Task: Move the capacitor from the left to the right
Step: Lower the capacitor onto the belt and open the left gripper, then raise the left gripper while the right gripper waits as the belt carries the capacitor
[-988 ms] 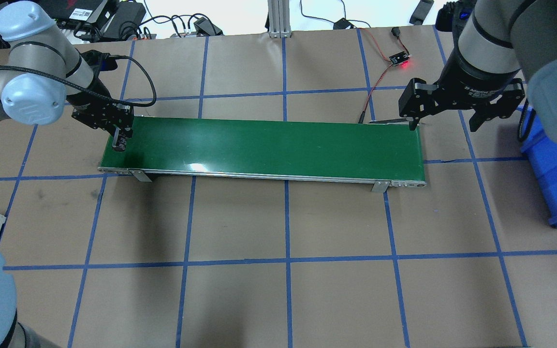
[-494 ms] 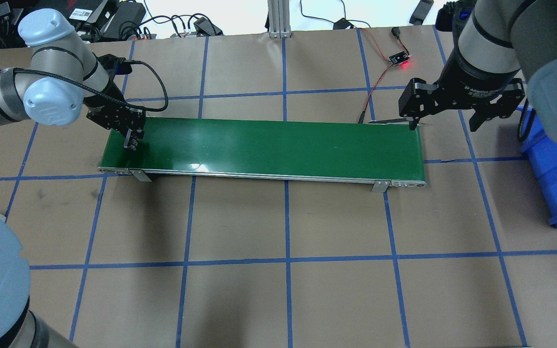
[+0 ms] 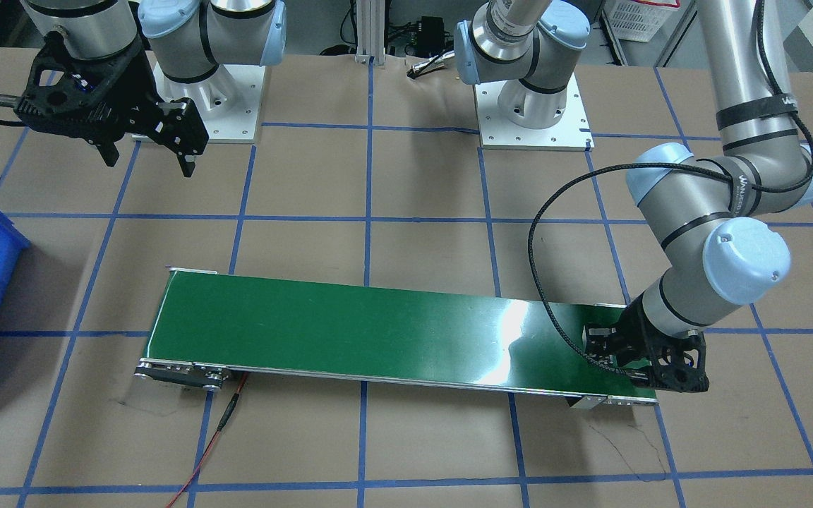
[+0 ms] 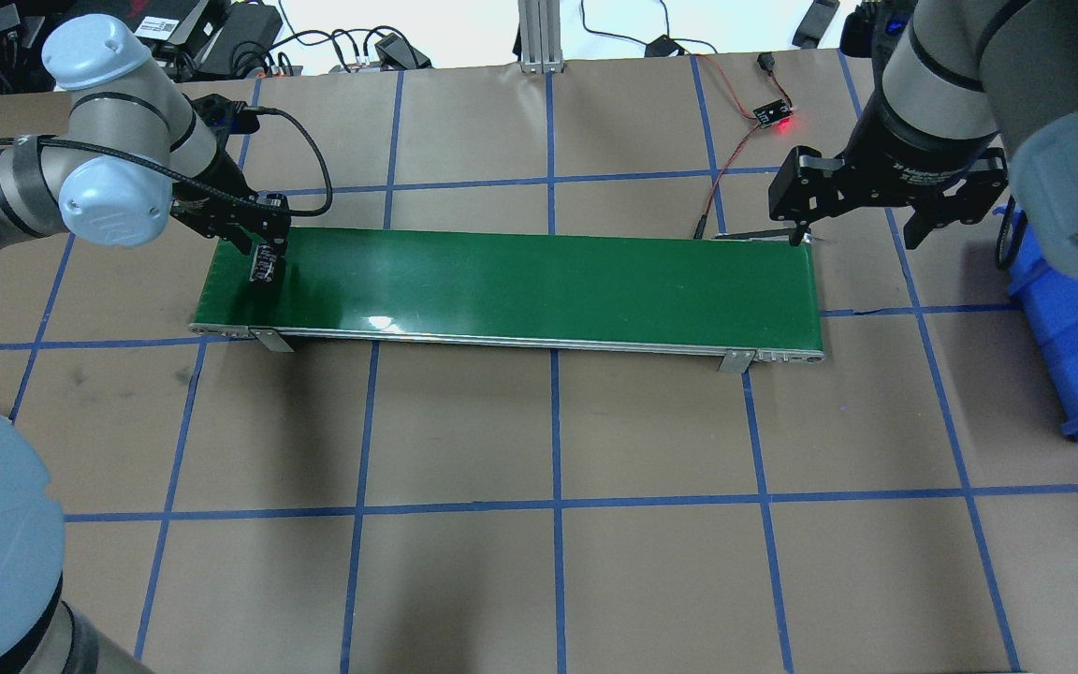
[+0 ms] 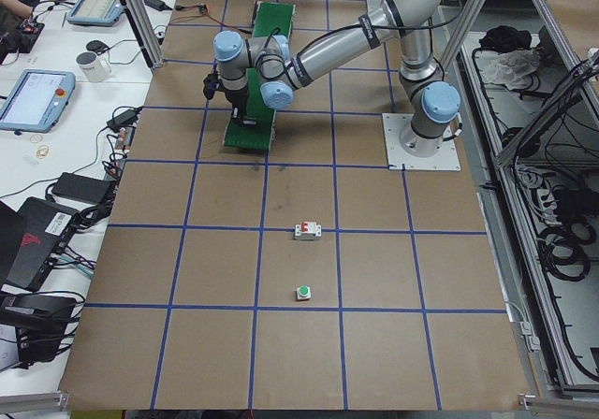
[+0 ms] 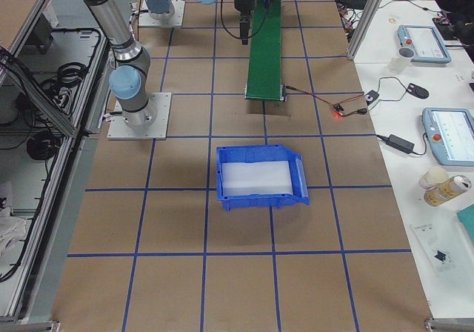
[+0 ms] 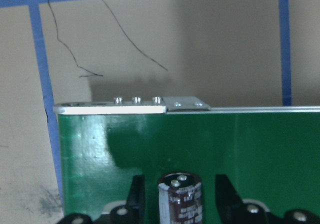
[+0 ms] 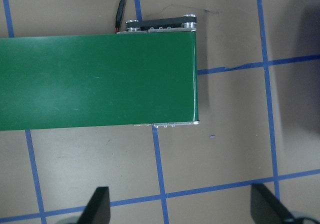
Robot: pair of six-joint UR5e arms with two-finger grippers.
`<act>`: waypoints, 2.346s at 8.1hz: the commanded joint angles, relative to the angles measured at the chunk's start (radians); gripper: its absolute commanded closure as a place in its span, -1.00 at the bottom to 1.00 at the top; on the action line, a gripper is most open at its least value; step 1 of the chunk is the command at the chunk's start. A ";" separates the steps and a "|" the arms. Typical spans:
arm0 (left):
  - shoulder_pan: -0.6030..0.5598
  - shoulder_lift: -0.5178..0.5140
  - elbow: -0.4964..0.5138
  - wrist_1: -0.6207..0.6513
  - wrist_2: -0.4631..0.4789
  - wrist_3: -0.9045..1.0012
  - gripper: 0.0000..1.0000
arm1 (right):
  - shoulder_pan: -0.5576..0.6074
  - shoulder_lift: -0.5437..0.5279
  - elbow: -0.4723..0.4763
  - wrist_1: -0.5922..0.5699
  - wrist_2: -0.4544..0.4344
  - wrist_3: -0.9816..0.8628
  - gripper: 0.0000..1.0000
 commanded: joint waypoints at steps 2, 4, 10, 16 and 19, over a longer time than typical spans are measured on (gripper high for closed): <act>-0.040 0.078 0.005 -0.051 -0.007 -0.081 -1.00 | 0.000 0.106 0.001 -0.056 0.000 0.007 -1.00; -0.078 0.216 0.008 -0.271 -0.007 -0.220 -1.00 | 0.000 0.177 -0.007 -0.104 -0.001 0.009 -1.00; -0.161 0.496 0.055 -0.552 0.061 -0.286 -1.00 | -0.004 0.365 0.012 -0.237 0.161 -0.130 -1.00; -0.186 0.490 0.055 -0.547 0.004 -0.282 -1.00 | -0.144 0.388 0.117 -0.302 0.362 -0.382 -0.93; -0.186 0.490 0.055 -0.547 -0.002 -0.280 -1.00 | -0.146 0.405 0.122 -0.302 0.361 -0.385 -1.00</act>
